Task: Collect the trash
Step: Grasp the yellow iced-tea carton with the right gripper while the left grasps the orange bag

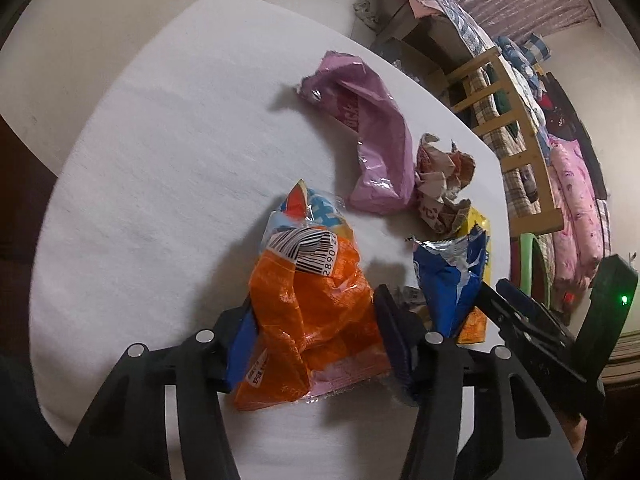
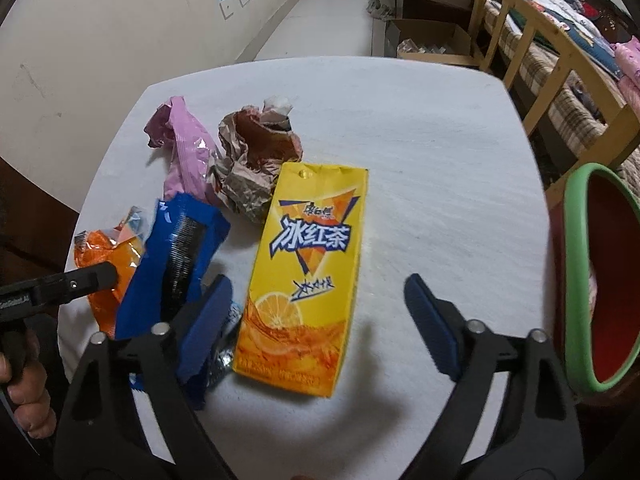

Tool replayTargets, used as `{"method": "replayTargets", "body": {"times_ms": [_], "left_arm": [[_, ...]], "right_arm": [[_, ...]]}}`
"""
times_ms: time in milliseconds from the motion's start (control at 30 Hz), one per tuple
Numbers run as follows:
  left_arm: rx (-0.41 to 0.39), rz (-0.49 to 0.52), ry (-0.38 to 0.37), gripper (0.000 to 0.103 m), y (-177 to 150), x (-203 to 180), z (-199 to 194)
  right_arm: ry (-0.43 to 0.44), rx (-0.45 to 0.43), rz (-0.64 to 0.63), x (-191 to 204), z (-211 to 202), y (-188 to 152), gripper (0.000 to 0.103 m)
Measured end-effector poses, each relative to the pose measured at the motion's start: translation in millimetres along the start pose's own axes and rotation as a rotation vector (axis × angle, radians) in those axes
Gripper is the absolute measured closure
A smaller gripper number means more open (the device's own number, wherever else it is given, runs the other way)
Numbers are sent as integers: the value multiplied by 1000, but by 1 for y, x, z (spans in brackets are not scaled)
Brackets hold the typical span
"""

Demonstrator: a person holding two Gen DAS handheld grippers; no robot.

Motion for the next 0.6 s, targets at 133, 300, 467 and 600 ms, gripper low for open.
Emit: {"method": "replayTargets", "body": {"times_ms": [133, 300, 467, 600], "left_arm": [[0, 17, 5, 51, 3, 4, -2], [0, 66, 11, 51, 3, 4, -1], [-27, 90, 22, 52, 6, 0, -11], [-53, 107, 29, 52, 7, -1, -25]], "right_arm": [[0, 30, 1, 2, 13, -4, 27], [19, 39, 8, 4, 18, -10, 40], [-3, 16, 26, -5, 4, -9, 41], [-13, -16, 38, -15, -18, -10, 41]]}}
Point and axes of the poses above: each gripper's, at about its wrist camera, not at the fingertips, and z roughly the way its jaws point, x to its left, y to its top, the point moved 4 cm from there along z, roughly the way its jaws point, and after that the axes turned 14 degrees about -x, right-handed, at the moved point
